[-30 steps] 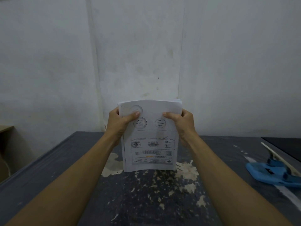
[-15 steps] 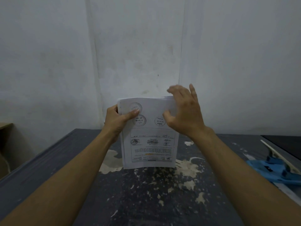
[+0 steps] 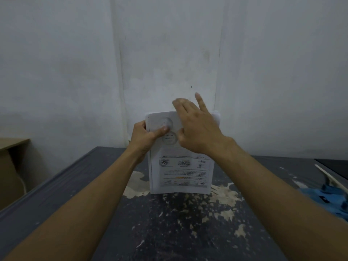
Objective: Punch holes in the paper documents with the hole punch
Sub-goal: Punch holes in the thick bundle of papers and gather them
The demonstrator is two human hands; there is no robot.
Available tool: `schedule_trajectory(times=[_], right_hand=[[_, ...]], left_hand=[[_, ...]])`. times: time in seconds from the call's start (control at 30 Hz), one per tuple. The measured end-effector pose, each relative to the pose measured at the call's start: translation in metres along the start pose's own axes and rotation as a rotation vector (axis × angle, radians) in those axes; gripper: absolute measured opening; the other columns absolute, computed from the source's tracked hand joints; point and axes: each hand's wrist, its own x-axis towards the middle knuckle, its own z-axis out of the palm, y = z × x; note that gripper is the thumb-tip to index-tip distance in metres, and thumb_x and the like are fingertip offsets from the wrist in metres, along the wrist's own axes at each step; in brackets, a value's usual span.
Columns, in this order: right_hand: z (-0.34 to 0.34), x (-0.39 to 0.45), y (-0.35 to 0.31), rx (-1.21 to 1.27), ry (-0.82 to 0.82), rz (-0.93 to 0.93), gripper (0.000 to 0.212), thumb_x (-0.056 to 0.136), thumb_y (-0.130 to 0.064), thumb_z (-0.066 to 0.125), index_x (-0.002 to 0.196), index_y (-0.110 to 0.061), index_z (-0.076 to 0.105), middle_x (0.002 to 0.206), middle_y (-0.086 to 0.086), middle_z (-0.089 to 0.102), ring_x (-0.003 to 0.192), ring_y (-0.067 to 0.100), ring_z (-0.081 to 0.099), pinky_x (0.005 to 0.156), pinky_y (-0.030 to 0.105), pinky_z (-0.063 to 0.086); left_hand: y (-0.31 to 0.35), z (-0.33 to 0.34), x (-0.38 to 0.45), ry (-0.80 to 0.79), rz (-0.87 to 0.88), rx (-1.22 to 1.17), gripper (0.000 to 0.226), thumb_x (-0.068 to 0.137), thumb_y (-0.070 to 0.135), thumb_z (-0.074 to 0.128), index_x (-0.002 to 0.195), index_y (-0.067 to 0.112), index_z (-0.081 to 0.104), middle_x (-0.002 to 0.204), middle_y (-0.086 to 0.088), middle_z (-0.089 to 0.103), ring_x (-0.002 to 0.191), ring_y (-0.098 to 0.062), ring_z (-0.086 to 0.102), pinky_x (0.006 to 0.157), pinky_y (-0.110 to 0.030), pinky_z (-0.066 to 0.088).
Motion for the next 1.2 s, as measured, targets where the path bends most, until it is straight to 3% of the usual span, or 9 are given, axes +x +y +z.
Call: schedule_trajectory(times=[0.17,0.33,0.47,0.53,0.6,0.67,0.77,0.9,1.2], right_hand=[[0.003,0.007,-0.011,0.099,-0.063,-0.034,0.072,0.087,-0.02,0.055,0.153,-0.009,0.027,0.155,0.008,0.038,0.146,0.019,0.029,0.125,0.044,0.001],[0.007,-0.016,0.03,0.121,0.038,0.235,0.083,0.077,-0.024,0.063,0.152,-0.014,0.028,0.155,0.006,0.036,0.145,0.021,0.029,0.124,0.051,0.001],[0.022,-0.047,0.054,0.838,0.174,0.703,0.104,0.069,-0.022,0.086,0.151,-0.025,0.023,0.149,0.004,0.039,0.132,0.022,0.043,0.109,0.041,0.039],[0.036,-0.058,0.056,1.185,0.068,0.865,0.087,0.068,-0.016,0.089,0.142,-0.015,0.042,0.134,0.01,0.056,0.114,0.024,0.06,0.095,0.041,0.054],[0.053,-0.069,0.05,1.319,-0.052,0.946,0.054,0.071,-0.013,0.087,0.118,-0.007,0.063,0.116,0.013,0.07,0.099,0.026,0.07,0.084,0.04,0.059],[0.067,-0.079,0.038,1.328,-0.054,0.997,0.03,0.075,-0.011,0.083,0.102,-0.007,0.07,0.102,0.01,0.075,0.087,0.023,0.073,0.069,0.031,0.059],[0.079,-0.083,0.023,1.351,0.106,1.071,0.011,0.081,-0.006,0.07,0.09,-0.009,0.065,0.086,0.003,0.071,0.072,0.016,0.067,0.054,0.024,0.05],[0.084,-0.071,0.006,1.332,0.272,1.115,0.022,0.08,-0.001,0.056,0.071,-0.018,0.048,0.067,-0.004,0.054,0.059,0.011,0.049,0.045,0.018,0.039],[0.096,-0.065,0.001,1.265,0.36,1.166,0.012,0.079,-0.004,0.056,0.084,-0.014,0.055,0.078,0.0,0.061,0.066,0.014,0.055,0.05,0.024,0.042]], left_hand=[[0.001,-0.001,-0.002,-0.013,0.006,0.022,0.029,0.077,0.02,0.083,0.102,0.012,0.069,0.093,-0.003,0.074,0.076,-0.009,0.072,0.065,-0.024,0.056],[-0.002,-0.001,-0.001,-0.019,-0.025,0.012,0.036,0.079,0.019,0.081,0.11,0.003,0.07,0.099,-0.008,0.076,0.085,-0.021,0.075,0.072,-0.033,0.061],[-0.004,0.0,-0.001,-0.007,-0.034,-0.001,0.036,0.08,0.02,0.081,0.111,0.005,0.07,0.098,-0.007,0.077,0.085,-0.022,0.075,0.071,-0.033,0.061],[-0.006,0.001,-0.004,-0.003,-0.047,-0.012,0.037,0.08,0.022,0.081,0.112,0.006,0.07,0.098,-0.006,0.077,0.085,-0.021,0.075,0.072,-0.034,0.061],[-0.011,0.002,-0.008,0.005,-0.066,-0.014,0.037,0.08,0.024,0.081,0.111,0.008,0.071,0.097,-0.005,0.077,0.085,-0.02,0.075,0.072,-0.034,0.061],[-0.019,0.002,-0.013,0.01,-0.086,-0.01,0.034,0.08,0.025,0.081,0.109,0.01,0.071,0.098,-0.003,0.077,0.085,-0.018,0.075,0.073,-0.034,0.062],[-0.031,0.001,-0.019,0.029,-0.093,-0.002,0.03,0.081,0.024,0.079,0.108,0.014,0.07,0.1,-0.001,0.076,0.086,-0.016,0.075,0.072,-0.032,0.061],[-0.037,0.011,-0.025,0.086,-0.076,-0.032,0.031,0.084,0.018,0.077,0.112,0.011,0.066,0.098,0.0,0.075,0.081,-0.011,0.074,0.063,-0.023,0.058],[-0.049,0.019,-0.027,0.172,-0.011,-0.049,0.035,0.088,0.022,0.073,0.118,0.007,0.061,0.105,-0.004,0.072,0.089,-0.017,0.073,0.066,-0.026,0.06]])
